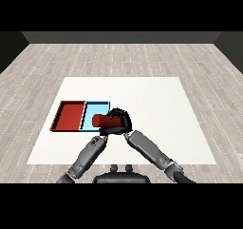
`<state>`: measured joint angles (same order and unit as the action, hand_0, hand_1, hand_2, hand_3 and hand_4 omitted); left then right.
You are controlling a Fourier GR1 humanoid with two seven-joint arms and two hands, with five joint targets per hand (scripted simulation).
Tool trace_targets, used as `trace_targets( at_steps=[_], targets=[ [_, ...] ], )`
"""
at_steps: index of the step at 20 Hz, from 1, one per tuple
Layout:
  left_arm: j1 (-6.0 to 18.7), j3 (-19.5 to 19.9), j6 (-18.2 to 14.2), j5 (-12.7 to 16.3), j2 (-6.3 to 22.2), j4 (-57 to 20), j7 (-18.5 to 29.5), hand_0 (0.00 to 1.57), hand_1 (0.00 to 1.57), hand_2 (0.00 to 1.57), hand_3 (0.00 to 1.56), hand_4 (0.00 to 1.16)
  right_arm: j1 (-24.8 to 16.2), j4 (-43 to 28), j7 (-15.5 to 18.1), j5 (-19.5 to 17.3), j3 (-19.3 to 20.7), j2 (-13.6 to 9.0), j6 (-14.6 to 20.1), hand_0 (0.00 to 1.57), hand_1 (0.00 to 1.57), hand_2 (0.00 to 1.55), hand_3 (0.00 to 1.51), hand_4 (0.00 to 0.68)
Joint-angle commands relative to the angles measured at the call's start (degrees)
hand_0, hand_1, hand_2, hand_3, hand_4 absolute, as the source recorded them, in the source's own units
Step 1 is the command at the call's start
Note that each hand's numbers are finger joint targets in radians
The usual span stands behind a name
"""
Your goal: Pick the red can and put it in the red box
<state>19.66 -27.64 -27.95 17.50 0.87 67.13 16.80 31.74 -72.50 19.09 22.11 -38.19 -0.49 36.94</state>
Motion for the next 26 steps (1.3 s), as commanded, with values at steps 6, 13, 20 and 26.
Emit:
trace_targets(
  at_steps=[6, 13, 20, 26],
  targets=[
    [1.98, 1.39, -6.59, -0.47, -0.81, -2.23, 4.04, 1.57, 1.57, 1.51, 1.40, 1.02, 0.52, 2.20, 2.88, 2.81, 0.17, 0.45, -1.84, 1.45, 1.45, 1.44, 1.38, 0.615],
    [5.49, 2.39, -7.88, -0.85, -0.81, -3.03, 2.12, 1.57, 1.57, 1.53, 1.45, 1.12, -1.62, 0.03, 3.86, 4.31, -2.19, 0.46, 0.52, 1.18, 1.18, 1.17, 1.08, 0.000],
    [7.66, 0.74, -9.89, -1.07, -0.83, -3.39, 0.96, 1.57, 1.57, 1.53, 1.45, 1.12, -3.52, -4.94, -4.41, -5.57, 2.40, -1.21, -2.97, 0.00, 0.00, 0.00, 0.00, 0.000],
    [0.05, 0.90, -8.90, -5.58, -0.84, 3.21, -2.48, 1.57, 1.57, 1.57, 1.50, 1.14, -4.52, -2.45, -3.34, -6.76, 7.23, -0.14, -8.02, 0.00, 0.00, 0.00, 0.00, 0.000]
  ],
)
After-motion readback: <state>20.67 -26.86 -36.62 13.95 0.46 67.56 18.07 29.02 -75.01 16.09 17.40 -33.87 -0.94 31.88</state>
